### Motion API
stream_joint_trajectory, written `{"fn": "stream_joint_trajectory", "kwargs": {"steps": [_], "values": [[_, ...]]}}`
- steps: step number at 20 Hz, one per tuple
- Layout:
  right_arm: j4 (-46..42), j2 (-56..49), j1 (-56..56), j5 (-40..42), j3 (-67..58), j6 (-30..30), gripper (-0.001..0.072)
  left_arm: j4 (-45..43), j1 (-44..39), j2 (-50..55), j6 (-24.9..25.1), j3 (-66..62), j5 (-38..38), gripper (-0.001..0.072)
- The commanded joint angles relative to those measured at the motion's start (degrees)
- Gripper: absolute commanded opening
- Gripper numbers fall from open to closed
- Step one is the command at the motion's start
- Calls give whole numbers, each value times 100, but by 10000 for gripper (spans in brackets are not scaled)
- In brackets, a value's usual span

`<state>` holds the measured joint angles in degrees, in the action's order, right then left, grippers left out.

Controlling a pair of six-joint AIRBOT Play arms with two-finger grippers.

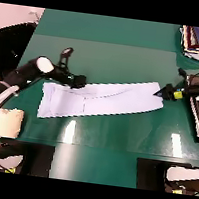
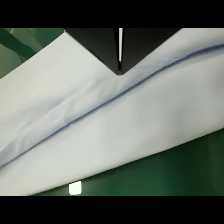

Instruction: Fold the shirts.

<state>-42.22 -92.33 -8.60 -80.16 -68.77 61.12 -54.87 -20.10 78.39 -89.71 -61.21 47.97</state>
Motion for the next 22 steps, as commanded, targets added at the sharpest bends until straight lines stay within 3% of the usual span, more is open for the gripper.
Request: {"fn": "stream_joint_trajectory", "kwargs": {"steps": [1,5,11,18,22], "values": [[299,586,173,-363,-527,140,17,151,-616,866,-35,-647,-85,22],[675,1231,754,-389,-1123,380,17,162,-1222,1788,-37,-1436,-42,22],[673,1368,1978,-339,-1915,710,17,269,-1392,2208,-50,-1659,-26,22],[673,1368,2817,33,-2337,739,17,219,-1193,2170,-33,-1744,188,22],[776,1368,3071,173,-2450,739,17,-13,-612,1414,-26,-1749,337,23]]}}
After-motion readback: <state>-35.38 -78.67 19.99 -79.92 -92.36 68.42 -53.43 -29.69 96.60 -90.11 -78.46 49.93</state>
